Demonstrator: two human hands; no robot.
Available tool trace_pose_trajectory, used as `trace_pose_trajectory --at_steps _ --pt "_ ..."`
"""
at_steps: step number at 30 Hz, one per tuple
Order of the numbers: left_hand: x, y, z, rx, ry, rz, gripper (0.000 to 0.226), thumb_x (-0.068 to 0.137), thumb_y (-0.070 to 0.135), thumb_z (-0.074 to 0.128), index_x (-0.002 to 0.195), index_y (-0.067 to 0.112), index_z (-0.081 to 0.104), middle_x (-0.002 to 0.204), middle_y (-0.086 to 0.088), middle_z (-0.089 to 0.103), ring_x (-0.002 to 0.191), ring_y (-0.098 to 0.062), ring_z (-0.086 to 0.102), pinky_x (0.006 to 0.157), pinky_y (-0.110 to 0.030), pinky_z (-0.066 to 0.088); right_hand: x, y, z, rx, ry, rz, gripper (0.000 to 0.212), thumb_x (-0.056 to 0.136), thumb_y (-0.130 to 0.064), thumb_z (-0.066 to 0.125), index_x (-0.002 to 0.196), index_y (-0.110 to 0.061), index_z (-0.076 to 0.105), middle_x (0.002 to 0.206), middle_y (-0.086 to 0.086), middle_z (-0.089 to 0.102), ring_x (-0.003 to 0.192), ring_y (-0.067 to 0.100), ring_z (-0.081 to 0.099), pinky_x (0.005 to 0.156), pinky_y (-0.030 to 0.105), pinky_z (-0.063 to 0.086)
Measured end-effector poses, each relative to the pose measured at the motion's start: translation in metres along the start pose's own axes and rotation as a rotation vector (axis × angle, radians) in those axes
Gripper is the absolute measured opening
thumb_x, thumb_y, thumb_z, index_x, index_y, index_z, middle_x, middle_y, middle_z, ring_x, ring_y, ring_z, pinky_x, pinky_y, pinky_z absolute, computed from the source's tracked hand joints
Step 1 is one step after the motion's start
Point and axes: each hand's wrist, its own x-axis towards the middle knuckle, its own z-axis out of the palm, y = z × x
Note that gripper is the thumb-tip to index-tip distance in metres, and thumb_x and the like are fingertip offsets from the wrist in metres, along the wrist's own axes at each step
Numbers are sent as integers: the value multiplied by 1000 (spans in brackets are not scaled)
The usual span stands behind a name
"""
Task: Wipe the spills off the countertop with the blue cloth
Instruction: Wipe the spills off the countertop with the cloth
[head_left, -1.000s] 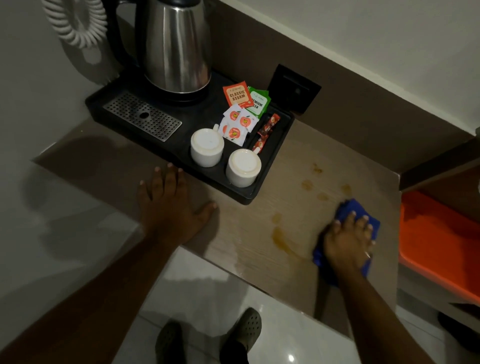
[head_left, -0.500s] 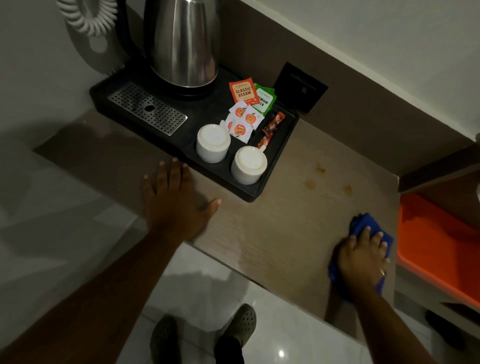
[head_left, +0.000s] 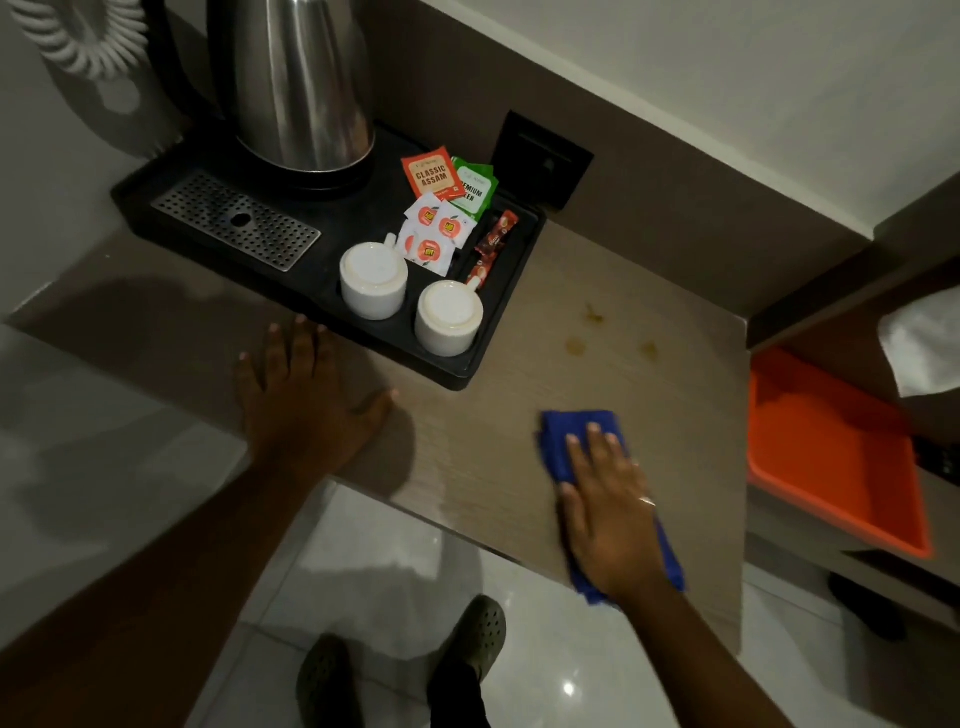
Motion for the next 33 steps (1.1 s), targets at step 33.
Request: trace_pose_trajectory --at_steps 33 --pt "2 1 5 -3 12 -3 110 73 83 30 149 4 27 160 -22 24 146 -43 17 113 -67 13 10 25 -10 92 166 820 61 99 -40 25 152 -12 14 161 17 10 148 35 8 118 53 9"
